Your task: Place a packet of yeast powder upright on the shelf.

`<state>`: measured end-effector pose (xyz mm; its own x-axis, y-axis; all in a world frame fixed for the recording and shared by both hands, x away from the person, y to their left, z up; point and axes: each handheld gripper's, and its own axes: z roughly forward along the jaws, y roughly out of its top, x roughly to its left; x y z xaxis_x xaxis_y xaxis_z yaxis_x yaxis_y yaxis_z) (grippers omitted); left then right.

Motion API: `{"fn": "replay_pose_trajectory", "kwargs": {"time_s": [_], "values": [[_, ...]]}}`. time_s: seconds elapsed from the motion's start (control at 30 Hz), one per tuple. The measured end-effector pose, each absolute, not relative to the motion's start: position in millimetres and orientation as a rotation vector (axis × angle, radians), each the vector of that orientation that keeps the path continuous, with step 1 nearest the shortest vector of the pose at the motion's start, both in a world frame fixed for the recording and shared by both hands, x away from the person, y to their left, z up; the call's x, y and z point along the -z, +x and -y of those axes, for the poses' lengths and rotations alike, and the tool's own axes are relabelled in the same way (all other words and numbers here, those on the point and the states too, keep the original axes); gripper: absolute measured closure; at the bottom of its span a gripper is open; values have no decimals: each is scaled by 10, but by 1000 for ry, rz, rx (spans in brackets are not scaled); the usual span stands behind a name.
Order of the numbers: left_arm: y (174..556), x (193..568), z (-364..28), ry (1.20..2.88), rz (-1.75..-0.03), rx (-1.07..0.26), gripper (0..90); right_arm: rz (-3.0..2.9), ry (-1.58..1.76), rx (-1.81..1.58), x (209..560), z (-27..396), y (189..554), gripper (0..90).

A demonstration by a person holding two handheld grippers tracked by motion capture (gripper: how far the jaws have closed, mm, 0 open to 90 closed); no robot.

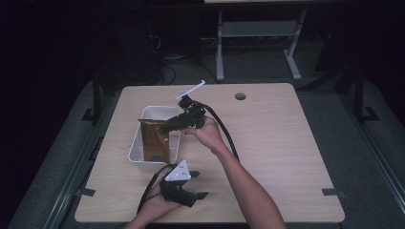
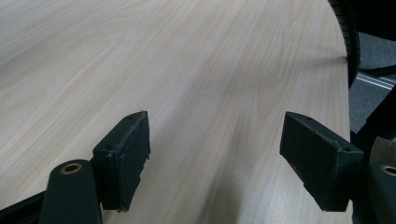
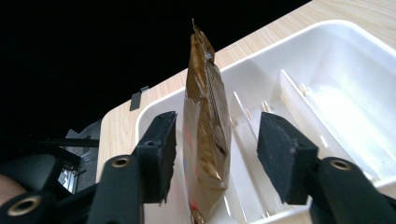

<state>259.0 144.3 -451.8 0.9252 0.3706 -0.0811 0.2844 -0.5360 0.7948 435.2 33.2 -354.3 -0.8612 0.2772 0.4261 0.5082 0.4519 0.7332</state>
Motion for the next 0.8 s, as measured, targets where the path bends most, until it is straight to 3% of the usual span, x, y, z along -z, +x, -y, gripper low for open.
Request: {"fn": "replay_pose_trajectory", "kwargs": {"time_s": [0.8], "values": [[2598,4516,-1446,2167,-463,-131,232,2450,-718,1418,3474,111,4279,423]]}}
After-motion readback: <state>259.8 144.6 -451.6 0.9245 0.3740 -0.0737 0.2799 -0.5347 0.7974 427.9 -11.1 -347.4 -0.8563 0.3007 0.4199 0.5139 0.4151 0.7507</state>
